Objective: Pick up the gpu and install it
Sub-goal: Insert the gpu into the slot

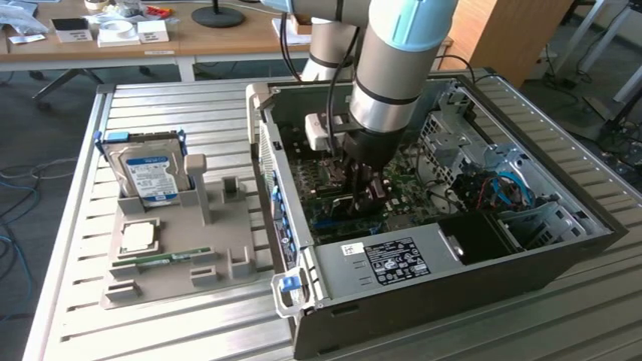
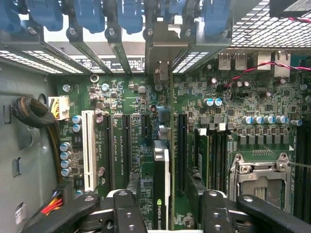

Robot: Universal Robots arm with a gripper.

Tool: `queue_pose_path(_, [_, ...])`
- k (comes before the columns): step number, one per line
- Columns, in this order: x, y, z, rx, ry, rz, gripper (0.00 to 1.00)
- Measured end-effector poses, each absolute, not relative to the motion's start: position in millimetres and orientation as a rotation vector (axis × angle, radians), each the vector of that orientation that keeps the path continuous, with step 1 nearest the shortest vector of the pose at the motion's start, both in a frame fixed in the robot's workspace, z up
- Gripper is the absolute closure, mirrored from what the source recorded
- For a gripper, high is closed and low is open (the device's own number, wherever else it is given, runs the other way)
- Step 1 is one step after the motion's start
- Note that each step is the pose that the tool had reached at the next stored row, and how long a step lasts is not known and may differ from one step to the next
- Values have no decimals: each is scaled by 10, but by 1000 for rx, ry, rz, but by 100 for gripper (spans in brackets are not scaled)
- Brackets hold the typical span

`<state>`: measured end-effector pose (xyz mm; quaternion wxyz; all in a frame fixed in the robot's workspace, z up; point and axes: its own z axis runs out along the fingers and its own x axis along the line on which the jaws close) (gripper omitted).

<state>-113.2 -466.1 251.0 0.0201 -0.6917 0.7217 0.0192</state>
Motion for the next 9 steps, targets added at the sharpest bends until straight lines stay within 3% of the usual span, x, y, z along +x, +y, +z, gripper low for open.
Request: queue_pose_path(9, [-1131, -4649, 2734, -2146, 2239, 59, 49])
